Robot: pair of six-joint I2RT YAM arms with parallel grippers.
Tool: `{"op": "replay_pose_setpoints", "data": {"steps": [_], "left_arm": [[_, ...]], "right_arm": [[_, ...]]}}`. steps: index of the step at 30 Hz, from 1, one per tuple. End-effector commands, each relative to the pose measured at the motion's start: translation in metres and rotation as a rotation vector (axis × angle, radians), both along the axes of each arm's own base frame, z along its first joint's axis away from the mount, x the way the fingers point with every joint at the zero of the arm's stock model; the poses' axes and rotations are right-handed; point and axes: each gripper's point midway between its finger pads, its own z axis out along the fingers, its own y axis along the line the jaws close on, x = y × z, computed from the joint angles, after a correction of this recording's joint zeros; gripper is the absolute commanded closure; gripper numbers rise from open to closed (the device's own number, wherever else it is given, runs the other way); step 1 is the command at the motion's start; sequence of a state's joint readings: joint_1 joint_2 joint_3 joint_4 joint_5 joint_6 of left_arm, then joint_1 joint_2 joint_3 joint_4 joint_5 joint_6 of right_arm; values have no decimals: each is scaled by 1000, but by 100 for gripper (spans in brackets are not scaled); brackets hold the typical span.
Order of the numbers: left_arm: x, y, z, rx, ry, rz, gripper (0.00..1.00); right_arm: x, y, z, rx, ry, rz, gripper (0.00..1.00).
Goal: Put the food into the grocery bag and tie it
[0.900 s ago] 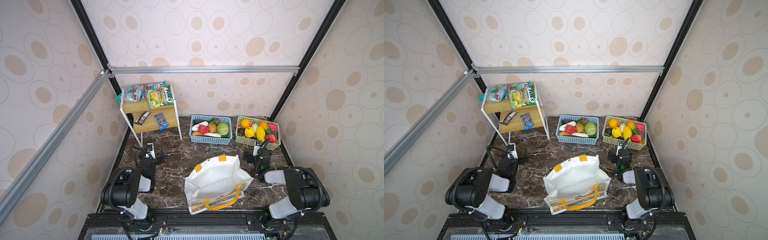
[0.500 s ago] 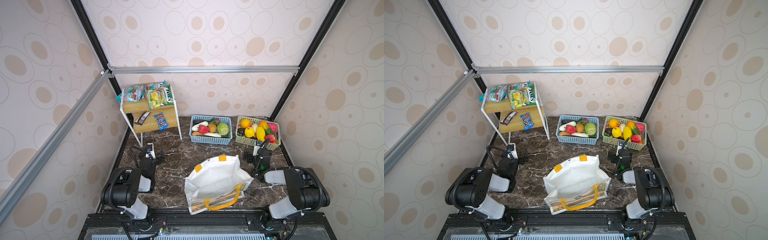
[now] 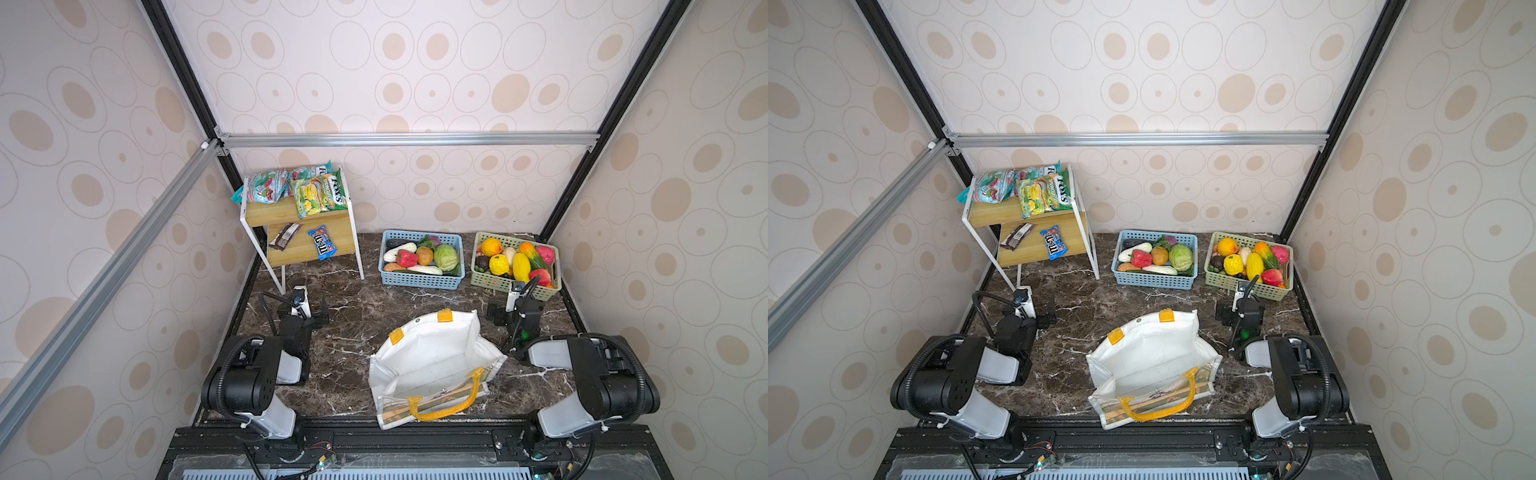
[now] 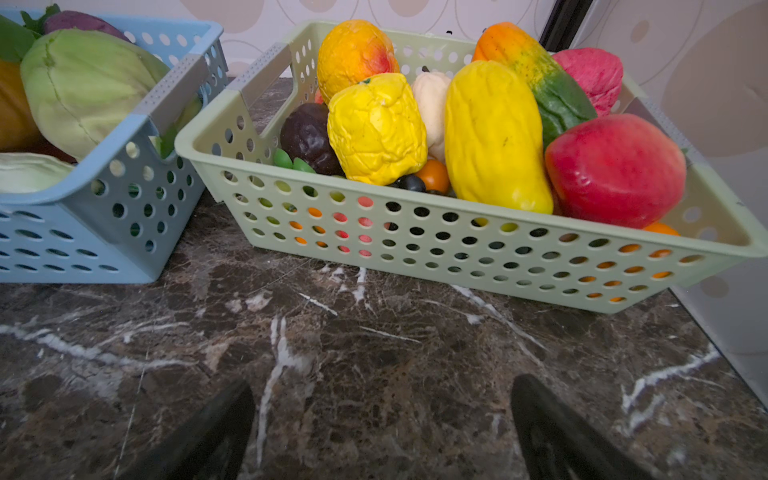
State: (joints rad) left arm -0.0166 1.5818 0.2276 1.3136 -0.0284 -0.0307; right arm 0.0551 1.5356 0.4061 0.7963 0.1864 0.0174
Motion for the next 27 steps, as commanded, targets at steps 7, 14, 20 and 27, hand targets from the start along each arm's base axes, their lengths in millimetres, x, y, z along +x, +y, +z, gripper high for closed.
{"op": "replay_pose_setpoints", "data": {"steps": [7, 14, 20, 27], "left_arm": [[21, 42, 60, -97, 12, 252, 1], [48, 4, 72, -194, 191, 62, 1], [37, -76, 103, -259, 325, -177, 7], [-27, -222, 156, -303, 404, -639, 10]], "right_arm": [[-5, -16, 55, 45, 142, -147, 1], [-29, 2, 88, 189, 307, -125, 2], [-42, 9, 79, 252, 425, -137, 4], [-49, 20, 72, 297, 516, -111, 6]]}}
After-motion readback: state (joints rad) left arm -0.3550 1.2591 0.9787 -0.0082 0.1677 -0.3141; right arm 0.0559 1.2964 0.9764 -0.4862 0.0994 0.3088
